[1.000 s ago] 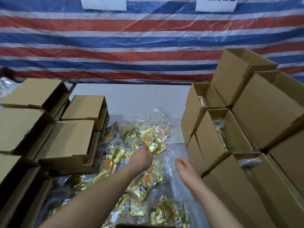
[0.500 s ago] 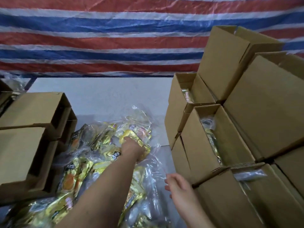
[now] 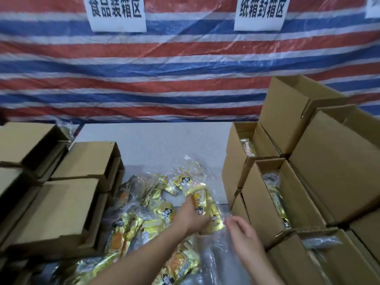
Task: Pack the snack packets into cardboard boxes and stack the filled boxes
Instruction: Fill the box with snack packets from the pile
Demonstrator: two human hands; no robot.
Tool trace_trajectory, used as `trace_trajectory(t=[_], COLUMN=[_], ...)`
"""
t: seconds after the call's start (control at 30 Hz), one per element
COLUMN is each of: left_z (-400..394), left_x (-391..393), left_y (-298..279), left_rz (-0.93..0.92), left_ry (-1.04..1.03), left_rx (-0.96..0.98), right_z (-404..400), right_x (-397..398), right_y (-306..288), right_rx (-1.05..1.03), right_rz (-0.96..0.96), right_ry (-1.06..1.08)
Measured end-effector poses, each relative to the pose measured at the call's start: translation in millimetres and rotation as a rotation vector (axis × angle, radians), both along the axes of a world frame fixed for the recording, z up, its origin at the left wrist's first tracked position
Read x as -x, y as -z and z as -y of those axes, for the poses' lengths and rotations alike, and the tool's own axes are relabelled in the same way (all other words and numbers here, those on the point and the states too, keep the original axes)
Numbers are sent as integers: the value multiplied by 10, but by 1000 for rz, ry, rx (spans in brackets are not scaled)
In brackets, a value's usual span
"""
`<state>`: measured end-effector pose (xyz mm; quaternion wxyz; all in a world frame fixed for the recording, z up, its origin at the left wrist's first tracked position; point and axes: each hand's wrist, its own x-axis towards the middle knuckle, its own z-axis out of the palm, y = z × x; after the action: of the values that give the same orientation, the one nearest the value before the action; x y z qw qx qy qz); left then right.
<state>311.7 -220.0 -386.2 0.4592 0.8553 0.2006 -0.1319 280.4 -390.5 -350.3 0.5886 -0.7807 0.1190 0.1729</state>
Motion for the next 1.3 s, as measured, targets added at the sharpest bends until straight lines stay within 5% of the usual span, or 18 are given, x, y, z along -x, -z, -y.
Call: trace_trajectory(t=[0.2, 0.37, 0.5, 0.8, 0.9, 1.1, 1.3], left_z=[-259, -454, -476, -293, -267, -214, -412], left_x=[868, 1308, 1454, 1606, 1665, 1820, 2133], left_y=[-1126, -1662, -1849, -2038, -2039, -1980, -1756], left_rz=[243, 376, 456, 544, 534, 478, 419], left_ry=[122, 124, 68, 11, 72, 129, 83], left_rx=[24, 27, 122, -467, -411, -312, 32], right_z=[-135, -392, -706, -1037, -951, -855, -503], right_x=[-142, 39, 394, 773, 844, 983, 915], right_y=[-619, -935, -1212, -1408, -1388, -1403, -1421], right_rx=[-139, -643, -975, -1124, -1238, -1195, -802], right_rz=[137, -185, -254, -276, -234, -283, -78], right_ry=[106, -179, -379, -240, -285, -355, -402])
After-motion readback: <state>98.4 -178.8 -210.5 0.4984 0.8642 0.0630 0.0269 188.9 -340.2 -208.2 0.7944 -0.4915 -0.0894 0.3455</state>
